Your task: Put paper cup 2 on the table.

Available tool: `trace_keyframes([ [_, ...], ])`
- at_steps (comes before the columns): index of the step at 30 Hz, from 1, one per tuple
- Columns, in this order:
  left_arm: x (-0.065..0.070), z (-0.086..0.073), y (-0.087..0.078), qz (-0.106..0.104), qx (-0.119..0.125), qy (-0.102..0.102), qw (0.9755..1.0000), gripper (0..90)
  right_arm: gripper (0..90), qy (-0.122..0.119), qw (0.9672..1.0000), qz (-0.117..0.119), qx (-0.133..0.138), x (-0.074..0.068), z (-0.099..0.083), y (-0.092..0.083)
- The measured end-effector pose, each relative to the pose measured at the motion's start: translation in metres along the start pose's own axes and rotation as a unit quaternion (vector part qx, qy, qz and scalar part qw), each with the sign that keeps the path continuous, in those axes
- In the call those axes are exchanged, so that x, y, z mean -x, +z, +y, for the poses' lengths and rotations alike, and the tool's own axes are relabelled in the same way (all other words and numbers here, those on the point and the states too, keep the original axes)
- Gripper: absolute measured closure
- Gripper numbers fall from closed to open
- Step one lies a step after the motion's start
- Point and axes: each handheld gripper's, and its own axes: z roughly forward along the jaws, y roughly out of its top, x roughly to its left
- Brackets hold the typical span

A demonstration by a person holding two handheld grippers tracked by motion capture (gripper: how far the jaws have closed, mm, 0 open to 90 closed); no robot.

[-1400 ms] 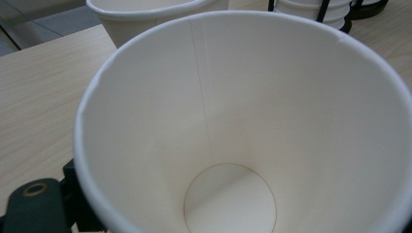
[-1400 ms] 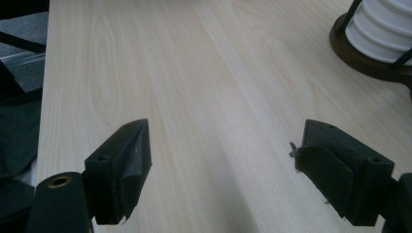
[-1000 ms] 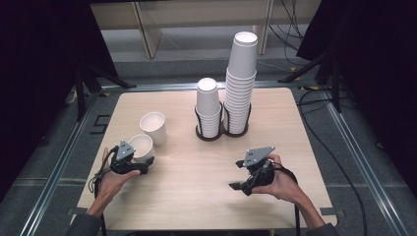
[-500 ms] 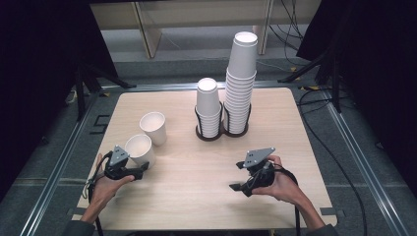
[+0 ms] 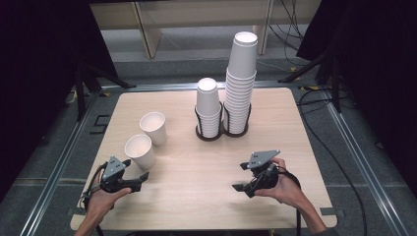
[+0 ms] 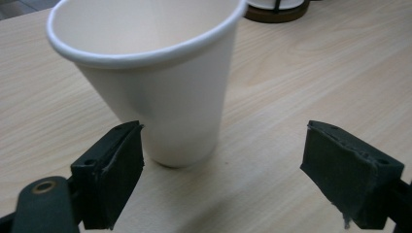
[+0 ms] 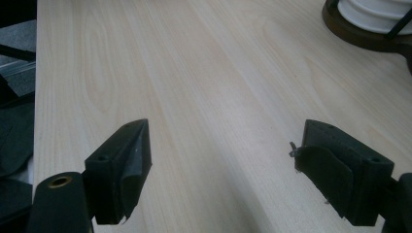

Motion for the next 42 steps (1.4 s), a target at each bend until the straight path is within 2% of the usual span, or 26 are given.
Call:
trace_keyframes([
  [2,0.007,0.000,-0.004,-0.005,0.005,0.001,1.0000,14.5,20.1,-0.005,1.0000,-0.003,0.002,0.001,-0.002,-0.001],
  [7,0.021,-0.001,-0.010,-0.019,0.014,0.018,0.9996,14.5,20.0,0.009,0.9999,-0.008,0.003,-0.001,-0.008,-0.002],
  [8,0.025,-0.001,-0.012,-0.017,0.012,0.013,0.9997,14.5,20.0,0.009,0.9999,-0.010,0.004,-0.001,-0.009,-0.003],
  [10,0.029,-0.002,-0.013,-0.019,0.011,0.017,0.9996,14.5,19.9,0.011,0.9998,-0.015,0.005,-0.002,-0.011,-0.004],
  [12,0.034,-0.003,-0.013,-0.027,0.022,0.019,0.9992,14.5,19.9,0.016,0.9998,-0.012,0.006,-0.004,-0.014,-0.004],
  [13,0.035,-0.004,-0.014,-0.024,0.019,0.019,0.9993,14.5,19.2,0.013,0.9997,-0.019,0.005,-0.005,-0.015,-0.004],
  [16,0.041,-0.004,-0.017,-0.026,0.016,0.024,0.9992,14.5,19.4,0.017,0.9997,-0.015,0.012,-0.008,-0.017,-0.005],
  [20,0.049,-0.004,-0.018,-0.039,0.030,0.025,0.9985,14.5,19.3,0.021,0.9993,-0.023,0.019,-0.012,-0.021,-0.007],
  [21,0.051,-0.004,-0.019,-0.038,0.026,0.031,0.9985,14.5,19.3,0.023,0.9993,-0.024,0.020,-0.013,-0.022,-0.008],
  [22,0.053,-0.004,-0.019,-0.042,0.027,0.027,0.9984,14.5,19.3,0.024,0.9991,-0.026,0.022,-0.013,-0.023,-0.009],
  [23,0.055,-0.005,-0.019,-0.045,0.031,0.030,0.9980,14.5,19.3,0.027,0.9990,-0.026,0.022,-0.014,-0.023,-0.010],
  [24,0.055,-0.005,-0.018,-0.052,0.033,0.043,0.9972,14.5,19.1,0.022,0.9990,-0.030,0.024,-0.014,-0.024,-0.011],
  [25,0.058,-0.006,-0.018,-0.054,0.036,0.038,0.9972,14.5,19.1,0.028,0.9990,-0.028,0.022,-0.015,-0.026,-0.011],
  [26,0.059,-0.007,-0.017,-0.060,0.034,0.048,0.9965,14.5,19.1,0.029,0.9989,-0.028,0.023,-0.016,-0.027,-0.011],
  [27,0.062,-0.008,-0.016,-0.060,0.034,0.043,0.9967,14.5,18.8,0.026,0.9989,-0.031,0.025,-0.017,-0.028,-0.013],
  [28,0.064,-0.009,-0.017,-0.058,0.023,0.043,0.9971,14.5,18.6,0.028,0.9989,-0.028,0.025,-0.018,-0.030,-0.013],
  [29,0.064,-0.009,-0.016,-0.062,0.024,0.051,0.9965,14.5,18.4,0.029,0.9988,-0.030,0.026,-0.019,-0.031,-0.013],
  [31,0.068,-0.009,-0.016,-0.065,0.020,0.052,0.9963,14.5,17.9,0.030,0.9986,-0.033,0.029,-0.020,-0.034,-0.015],
  [34,0.071,-0.011,-0.014,-0.072,0.022,0.066,0.9950,14.5,17.2,0.041,0.9978,-0.040,0.034,-0.023,-0.037,-0.017],
  [36,0.070,-0.011,-0.015,-0.072,0.011,0.078,0.9943,14.5,16.7,0.048,0.9973,-0.042,0.035,-0.024,-0.039,-0.018],
  [37,0.075,-0.013,-0.015,-0.068,0.019,0.056,0.9959,14.5,16.7,0.048,0.9972,-0.047,0.034,-0.025,-0.040,-0.019],
  [39,0.076,-0.012,-0.015,-0.073,0.023,0.066,0.9949,14.5,16.7,0.053,0.9971,-0.046,0.028,-0.027,-0.043,-0.020],
  [40,0.076,-0.012,-0.016,-0.074,0.022,0.069,0.9946,14.5,16.6,0.047,0.9973,-0.052,0.023,-0.027,-0.045,-0.020],
  [41,0.078,-0.012,-0.015,-0.073,0.030,0.067,0.9946,14.5,16.3,0.051,0.9971,-0.054,0.015,-0.028,-0.047,-0.021],
  [42,0.078,-0.012,-0.015,-0.076,0.029,0.068,0.9944,14.5,16.3,0.054,0.9970,-0.053,0.013,-0.028,-0.049,-0.021],
])
